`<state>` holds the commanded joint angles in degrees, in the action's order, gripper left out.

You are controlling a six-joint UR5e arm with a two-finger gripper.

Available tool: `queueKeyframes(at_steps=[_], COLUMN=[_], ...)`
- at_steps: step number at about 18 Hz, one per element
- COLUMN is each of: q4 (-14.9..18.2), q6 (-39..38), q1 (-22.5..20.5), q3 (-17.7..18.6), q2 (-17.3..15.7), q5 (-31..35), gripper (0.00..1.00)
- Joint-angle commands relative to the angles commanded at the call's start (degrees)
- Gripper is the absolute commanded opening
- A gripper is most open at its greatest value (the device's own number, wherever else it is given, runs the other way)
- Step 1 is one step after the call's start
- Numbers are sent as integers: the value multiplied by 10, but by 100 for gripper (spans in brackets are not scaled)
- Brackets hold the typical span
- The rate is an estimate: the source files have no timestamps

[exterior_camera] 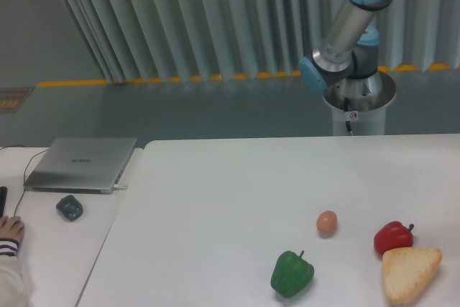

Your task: Place the yellow pepper on the table

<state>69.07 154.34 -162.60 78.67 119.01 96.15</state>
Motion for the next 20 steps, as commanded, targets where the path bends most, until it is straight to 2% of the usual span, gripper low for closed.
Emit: queueKeyframes(at_steps=[1, 3, 6, 9, 12, 17, 20], q4=[18, 80, 113, 143, 160, 172, 175], q6=[-12, -42, -89, -135, -214, -267, -307], q1=[1, 10, 25, 26, 51, 54, 73], q3=[-11, -46, -53, -53, -45, -11, 2], q2=[-4, -8, -21, -28, -40, -61, -73], q5=[-1, -5, -19, -75, -96, -164, -176], gripper=[36, 36, 36, 36, 36, 36, 36])
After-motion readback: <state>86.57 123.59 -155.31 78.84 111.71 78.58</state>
